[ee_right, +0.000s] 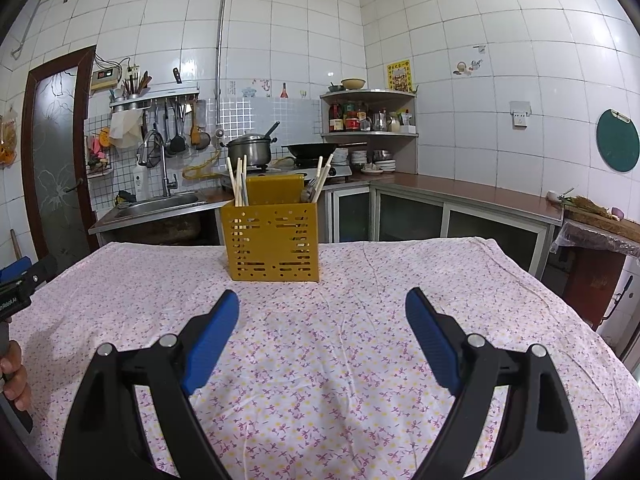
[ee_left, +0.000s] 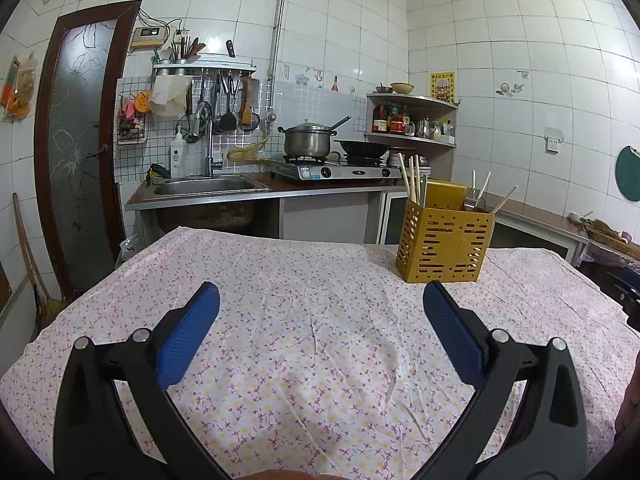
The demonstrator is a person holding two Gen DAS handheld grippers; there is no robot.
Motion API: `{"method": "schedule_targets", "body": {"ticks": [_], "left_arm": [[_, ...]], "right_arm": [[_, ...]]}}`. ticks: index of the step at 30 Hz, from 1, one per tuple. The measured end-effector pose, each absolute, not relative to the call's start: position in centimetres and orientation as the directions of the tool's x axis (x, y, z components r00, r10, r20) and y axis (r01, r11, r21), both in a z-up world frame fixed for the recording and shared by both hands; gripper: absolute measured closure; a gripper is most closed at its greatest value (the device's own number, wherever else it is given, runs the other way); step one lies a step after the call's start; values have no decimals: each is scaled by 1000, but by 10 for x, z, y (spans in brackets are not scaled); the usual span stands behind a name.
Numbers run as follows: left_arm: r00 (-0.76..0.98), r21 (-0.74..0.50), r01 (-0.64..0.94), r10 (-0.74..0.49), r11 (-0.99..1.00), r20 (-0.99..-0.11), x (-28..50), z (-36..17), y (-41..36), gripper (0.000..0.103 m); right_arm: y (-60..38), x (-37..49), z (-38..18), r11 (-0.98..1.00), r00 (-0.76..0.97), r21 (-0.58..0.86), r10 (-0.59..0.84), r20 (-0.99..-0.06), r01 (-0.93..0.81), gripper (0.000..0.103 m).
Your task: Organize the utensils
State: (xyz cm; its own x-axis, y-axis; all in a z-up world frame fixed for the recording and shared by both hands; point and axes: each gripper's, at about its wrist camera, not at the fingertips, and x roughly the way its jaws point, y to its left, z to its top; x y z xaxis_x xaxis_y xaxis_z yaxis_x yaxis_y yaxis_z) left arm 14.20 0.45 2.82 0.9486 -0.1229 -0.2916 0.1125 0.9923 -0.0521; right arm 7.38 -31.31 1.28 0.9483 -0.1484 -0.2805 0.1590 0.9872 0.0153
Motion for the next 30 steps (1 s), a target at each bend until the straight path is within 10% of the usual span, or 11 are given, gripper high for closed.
{"method": "schedule_targets", "body": {"ticks": [30], "left_arm": [[947, -49, 106, -116, 993, -299, 144, 25, 1, 5]], "right_arm": [[-311, 72, 13, 987, 951, 20, -148, -273, 159, 18]]}}
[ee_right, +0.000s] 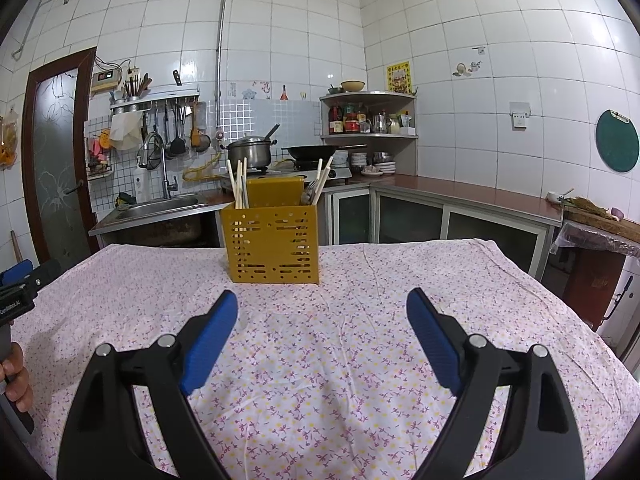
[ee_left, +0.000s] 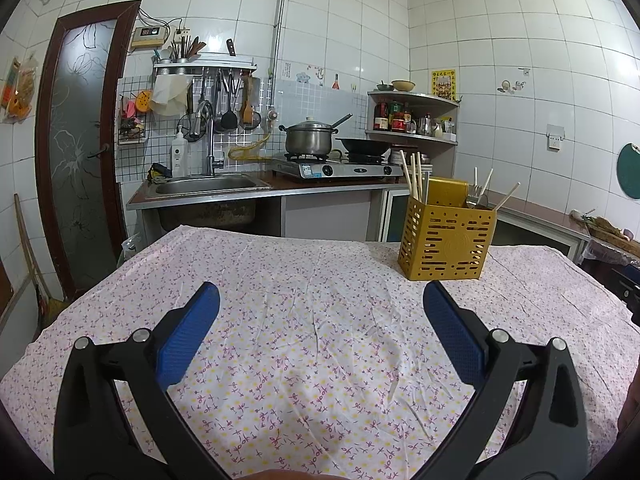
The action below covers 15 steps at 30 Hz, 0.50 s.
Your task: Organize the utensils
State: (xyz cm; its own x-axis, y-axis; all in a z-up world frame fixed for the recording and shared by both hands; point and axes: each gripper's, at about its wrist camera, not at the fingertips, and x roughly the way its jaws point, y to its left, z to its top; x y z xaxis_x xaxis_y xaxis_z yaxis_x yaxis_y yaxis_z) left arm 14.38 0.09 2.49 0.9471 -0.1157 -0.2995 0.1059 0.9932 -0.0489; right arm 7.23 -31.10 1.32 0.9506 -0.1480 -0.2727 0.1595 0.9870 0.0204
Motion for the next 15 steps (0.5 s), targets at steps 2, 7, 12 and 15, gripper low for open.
{"method": "schedule_targets", "body": {"ticks": [2, 7, 12, 15], "left_arm": [[947, -49, 106, -116, 993, -299, 144, 25, 1, 5], [947, -47, 107, -116, 993, -299, 144, 25, 1, 5], [947, -49, 106, -115, 993, -298, 143, 25, 0, 5], [947, -49, 105, -115, 993, -299, 144, 25, 0, 5]], "right_arm": [[-311, 72, 13, 987, 951, 20, -149, -273, 160, 18], [-311, 73, 13, 987, 950, 19, -149, -273, 160, 18], [-313, 73, 13, 987, 950, 21, -148, -274, 160, 18], [-313, 73, 13, 987, 950, 16, -150, -274, 161, 18]]}}
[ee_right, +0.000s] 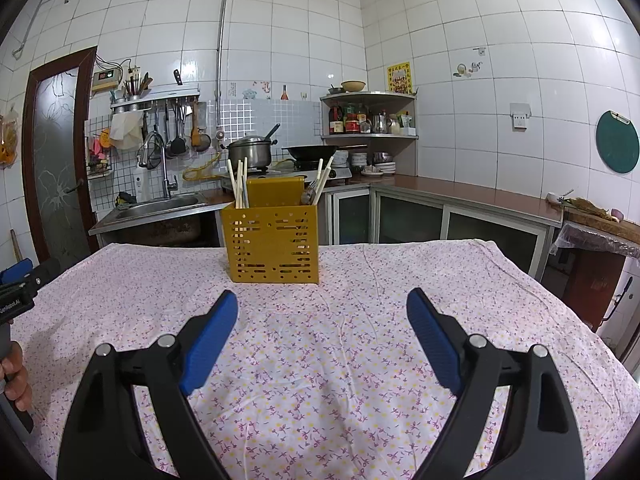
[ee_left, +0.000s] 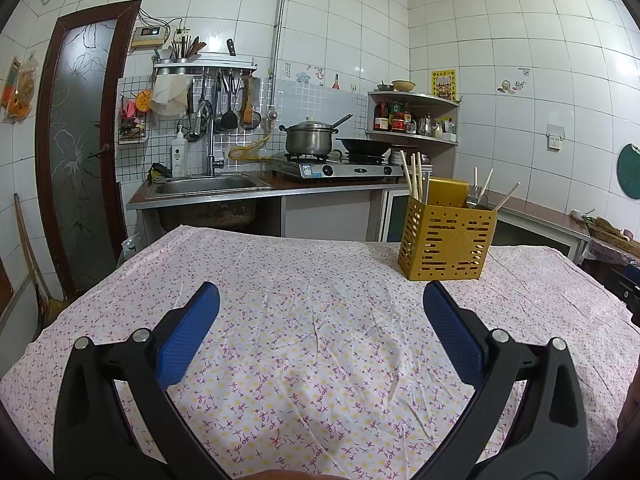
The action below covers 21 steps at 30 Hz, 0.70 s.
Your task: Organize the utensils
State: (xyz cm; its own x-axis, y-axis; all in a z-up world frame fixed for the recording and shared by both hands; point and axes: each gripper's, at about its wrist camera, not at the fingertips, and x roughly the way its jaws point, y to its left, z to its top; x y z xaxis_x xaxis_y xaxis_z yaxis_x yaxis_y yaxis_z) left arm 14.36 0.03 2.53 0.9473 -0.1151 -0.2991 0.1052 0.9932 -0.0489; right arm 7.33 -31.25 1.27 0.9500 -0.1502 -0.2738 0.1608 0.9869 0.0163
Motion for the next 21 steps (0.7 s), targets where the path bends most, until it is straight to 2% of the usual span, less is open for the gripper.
{"method": "schedule_targets", "body": {"ticks": [21], "left_arm": [[947, -48, 104, -113, 993, -299, 144, 25, 0, 5]], "right_arm": [[-315, 73, 12, 987, 950, 16, -148, -275, 158, 18]]}}
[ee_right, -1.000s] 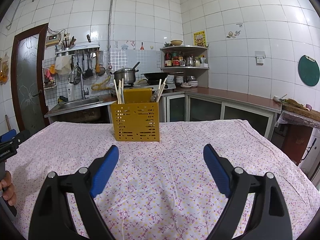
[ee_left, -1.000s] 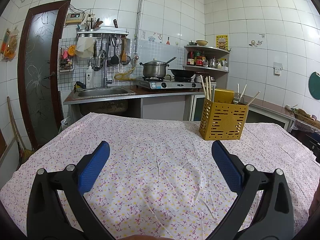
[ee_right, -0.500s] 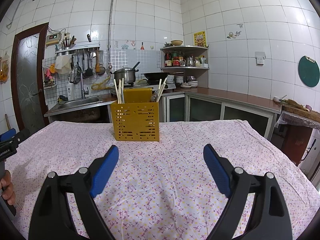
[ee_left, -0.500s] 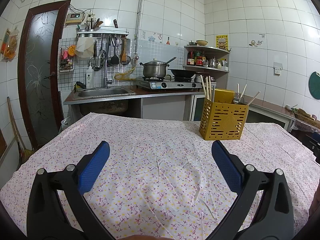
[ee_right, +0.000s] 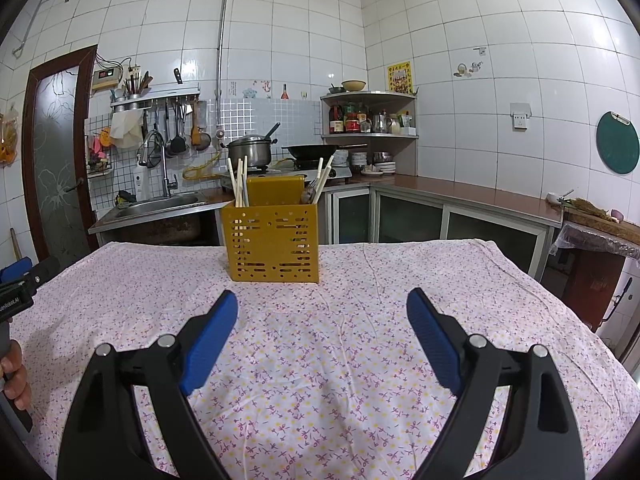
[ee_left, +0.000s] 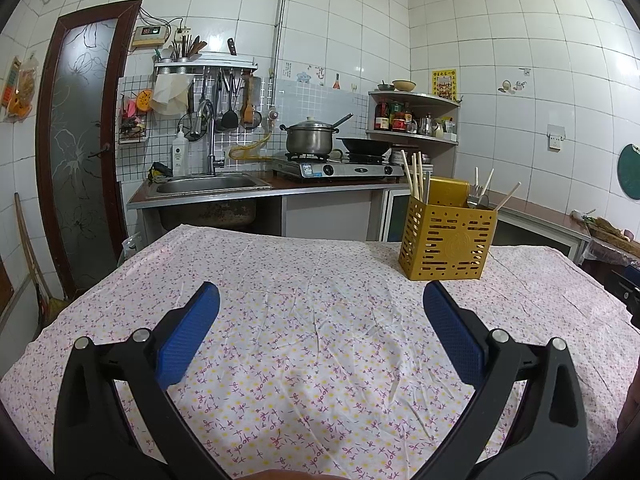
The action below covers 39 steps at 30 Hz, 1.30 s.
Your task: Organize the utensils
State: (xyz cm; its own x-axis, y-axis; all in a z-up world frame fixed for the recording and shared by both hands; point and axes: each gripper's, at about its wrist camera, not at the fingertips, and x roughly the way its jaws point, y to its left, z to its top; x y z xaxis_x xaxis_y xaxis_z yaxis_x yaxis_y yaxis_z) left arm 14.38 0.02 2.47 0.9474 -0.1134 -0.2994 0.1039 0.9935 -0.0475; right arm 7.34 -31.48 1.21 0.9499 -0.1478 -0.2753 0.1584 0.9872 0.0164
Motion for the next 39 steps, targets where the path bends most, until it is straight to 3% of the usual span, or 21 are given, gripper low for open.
{"method": "schedule_targets", "body": {"ticks": [39], "left_arm": [[941, -44, 100, -109, 994, -321, 146, 21, -8, 5]], "right_arm": [[-319, 76, 9, 991, 947, 8, -126, -296, 134, 15]]}}
